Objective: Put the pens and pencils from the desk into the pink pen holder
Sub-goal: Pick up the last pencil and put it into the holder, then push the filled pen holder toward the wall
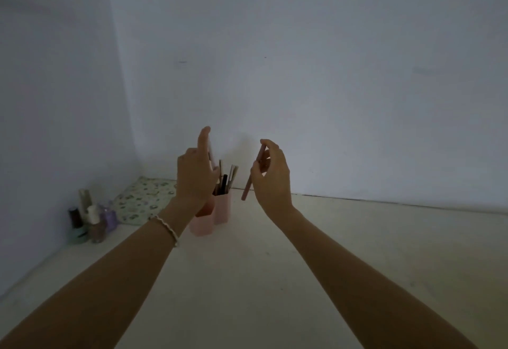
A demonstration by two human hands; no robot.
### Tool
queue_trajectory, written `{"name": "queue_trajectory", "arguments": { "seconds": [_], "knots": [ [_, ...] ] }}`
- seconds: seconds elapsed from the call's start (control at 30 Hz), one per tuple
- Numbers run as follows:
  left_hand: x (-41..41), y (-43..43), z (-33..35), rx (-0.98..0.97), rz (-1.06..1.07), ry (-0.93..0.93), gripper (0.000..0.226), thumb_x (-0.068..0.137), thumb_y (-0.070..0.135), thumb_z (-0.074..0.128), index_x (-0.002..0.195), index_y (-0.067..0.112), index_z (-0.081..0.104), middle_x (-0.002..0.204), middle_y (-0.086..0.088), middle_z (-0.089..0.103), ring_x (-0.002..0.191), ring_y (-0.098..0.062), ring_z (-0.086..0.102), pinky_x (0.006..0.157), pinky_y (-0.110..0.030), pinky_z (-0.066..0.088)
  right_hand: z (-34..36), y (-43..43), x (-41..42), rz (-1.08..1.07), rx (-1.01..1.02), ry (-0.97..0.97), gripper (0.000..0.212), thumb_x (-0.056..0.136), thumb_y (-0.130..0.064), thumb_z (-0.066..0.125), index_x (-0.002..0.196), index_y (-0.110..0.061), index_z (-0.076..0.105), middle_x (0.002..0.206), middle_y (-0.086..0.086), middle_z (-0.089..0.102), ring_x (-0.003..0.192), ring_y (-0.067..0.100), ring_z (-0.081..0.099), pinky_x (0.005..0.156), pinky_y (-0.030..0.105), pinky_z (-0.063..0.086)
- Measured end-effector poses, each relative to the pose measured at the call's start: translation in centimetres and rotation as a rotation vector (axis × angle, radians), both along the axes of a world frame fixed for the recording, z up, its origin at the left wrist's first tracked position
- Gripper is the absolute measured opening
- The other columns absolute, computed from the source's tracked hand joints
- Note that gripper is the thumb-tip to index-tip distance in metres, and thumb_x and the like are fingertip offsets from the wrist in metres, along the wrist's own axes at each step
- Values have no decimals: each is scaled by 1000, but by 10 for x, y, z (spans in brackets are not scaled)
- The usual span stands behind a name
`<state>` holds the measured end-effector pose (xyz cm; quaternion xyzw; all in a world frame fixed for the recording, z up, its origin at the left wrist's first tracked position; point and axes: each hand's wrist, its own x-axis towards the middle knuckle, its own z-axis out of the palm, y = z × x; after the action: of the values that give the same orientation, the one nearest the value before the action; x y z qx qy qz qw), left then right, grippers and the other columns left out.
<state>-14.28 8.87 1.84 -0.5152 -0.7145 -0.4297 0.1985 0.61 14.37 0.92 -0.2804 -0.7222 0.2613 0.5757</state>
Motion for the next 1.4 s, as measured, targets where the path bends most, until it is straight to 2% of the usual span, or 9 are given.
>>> {"name": "queue_trajectory", "arguments": {
  "seconds": [0.23, 0.43, 0.53, 0.77, 0.9, 1.0, 1.07, 1.2, 1.4],
  "knots": [
    [-7, 7, -22, -130, 141, 374, 22, 90, 20, 62, 111, 17, 69, 133, -7, 58, 133, -25, 41, 106, -39, 27, -7, 5, -18, 19, 62, 54, 43, 92, -6, 53, 131, -22, 45, 109, -9, 51, 90, 3, 56, 81, 14, 49],
    [-14, -3, -6, 237, 196, 215, 44, 81, 5, 54, 124, 14, 56, 134, -8, 53, 130, -27, 42, 107, -39, 29, 0, 3, -36, 51, 116, 114, 41, 92, -6, 54, 128, -26, 45, 103, -8, 54, 89, 8, 58, 83, 18, 52],
    [-16, -11, 0, 266, 171, 173, 48, 77, 2, 55, 124, 13, 54, 131, -7, 54, 127, -26, 44, 107, -38, 30, -8, 1, -50, 40, 166, -34, 37, 96, -8, 50, 130, -21, 47, 106, -7, 55, 93, 5, 56, 85, 17, 50],
    [-17, -20, -6, 234, 126, 90, 51, 77, 3, 54, 127, 13, 52, 135, -5, 52, 128, -23, 44, 103, -39, 33, -36, 4, -57, -200, 452, -448, 25, 88, -14, 63, 112, -9, 68, 118, 13, 64, 114, 32, 55, 97, 40, 40],
    [-15, -20, -25, 112, 162, -57, 69, 77, 14, 59, 142, 12, 35, 146, -9, 39, 134, -28, 38, 104, -44, 35, -47, -2, -50, -217, 299, -440, 65, 91, -30, 53, 149, -16, 30, 155, 15, 26, 142, 29, 26, 114, 44, 23],
    [-13, -23, -56, -154, 119, -384, 108, 74, 27, 72, 154, 13, 1, 160, -14, 12, 146, -32, 16, 113, -52, 29, -69, -10, -50, 16, -58, -499, 99, 85, -54, 55, 153, -13, -5, 162, 11, 1, 149, 24, 4, 119, 44, 13],
    [-17, -28, -74, -263, 50, -493, 114, 72, 27, 76, 154, 11, -2, 160, -15, 10, 147, -32, 14, 114, -50, 29, -88, -13, -51, 183, -302, -541, 112, 81, -55, 63, 151, -16, -16, 162, 7, -4, 149, 26, 8, 118, 44, 19],
    [-33, -31, -86, -183, -170, -542, 90, 74, 10, 78, 148, 16, 27, 131, 6, 48, 120, -15, 51, 80, 0, 41, -114, -7, -68, 177, -369, -685, 112, 80, -61, 57, 149, -22, -23, 160, 6, 17, 140, 31, 33, 115, 50, 22],
    [-58, -7, -92, -220, -218, -590, 100, 85, 7, 69, 155, 19, -1, 152, -8, 38, 134, -25, 46, 108, -38, 40, -123, 14, -102, 92, -323, -674, 111, 79, -67, 54, 150, -24, -20, 159, -1, 23, 143, 19, 31, 116, 52, 5]
  ]
}}
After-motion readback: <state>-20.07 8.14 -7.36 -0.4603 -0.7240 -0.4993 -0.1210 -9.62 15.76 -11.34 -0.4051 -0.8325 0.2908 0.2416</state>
